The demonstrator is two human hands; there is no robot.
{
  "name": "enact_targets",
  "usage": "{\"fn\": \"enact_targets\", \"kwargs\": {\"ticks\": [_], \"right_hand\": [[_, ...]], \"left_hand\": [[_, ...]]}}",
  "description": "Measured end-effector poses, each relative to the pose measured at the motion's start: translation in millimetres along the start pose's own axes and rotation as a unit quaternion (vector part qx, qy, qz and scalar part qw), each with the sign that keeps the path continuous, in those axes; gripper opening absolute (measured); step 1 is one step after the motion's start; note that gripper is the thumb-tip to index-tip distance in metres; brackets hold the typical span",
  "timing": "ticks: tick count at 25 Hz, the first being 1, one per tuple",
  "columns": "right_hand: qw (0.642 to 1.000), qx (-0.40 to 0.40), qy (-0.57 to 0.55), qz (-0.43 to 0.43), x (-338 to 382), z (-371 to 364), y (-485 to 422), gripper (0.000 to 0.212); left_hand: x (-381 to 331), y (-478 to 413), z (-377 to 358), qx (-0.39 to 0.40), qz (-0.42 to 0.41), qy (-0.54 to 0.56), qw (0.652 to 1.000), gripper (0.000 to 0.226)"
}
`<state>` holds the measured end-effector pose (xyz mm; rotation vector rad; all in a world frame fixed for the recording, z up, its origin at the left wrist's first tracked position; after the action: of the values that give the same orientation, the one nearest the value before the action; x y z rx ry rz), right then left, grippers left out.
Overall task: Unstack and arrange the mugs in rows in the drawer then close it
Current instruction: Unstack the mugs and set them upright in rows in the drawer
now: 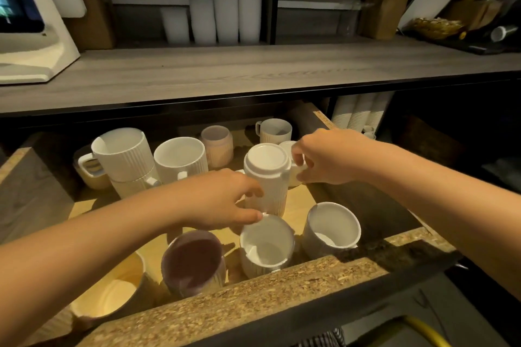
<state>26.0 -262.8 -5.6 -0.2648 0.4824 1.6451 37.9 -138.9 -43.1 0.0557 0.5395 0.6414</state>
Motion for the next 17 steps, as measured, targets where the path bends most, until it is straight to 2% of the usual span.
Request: {"fn": "enact_targets", "kwargs": {"ticks": [5,11,17], "right_hand": [[0.995,-0.094,-0.012,0.010,25.7,50.9,-16.9,0.028],[0.987,-0.136,-0.041,0.078,70.2,97.4,-56.8,0.027],[0.975,-0.154,-0.088,0.132,120.6,121.0,-101.8,0.034]], "left_hand": [[-1.7,24.3,39.2,-0.062,0.019,-0.049,0.997,0.049],[31.0,62.3,84.4,-0.123,0.097,-0.089,0.984,0.053],[102.7,104.8,116.5,-0.159,0.207,-0.050,0.964,0.058]]}}
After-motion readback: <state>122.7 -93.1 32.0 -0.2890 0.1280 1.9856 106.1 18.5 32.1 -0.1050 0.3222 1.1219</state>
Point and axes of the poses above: each hand's wrist, its own y-axis away from the middle knuckle, its own z-axis out of the back of the hand, x = y × z, the point moved 7 cm from there along -y, towards the middle knuckle, and after that the axes turned 15 degrees about y, right-handed, at the moved point
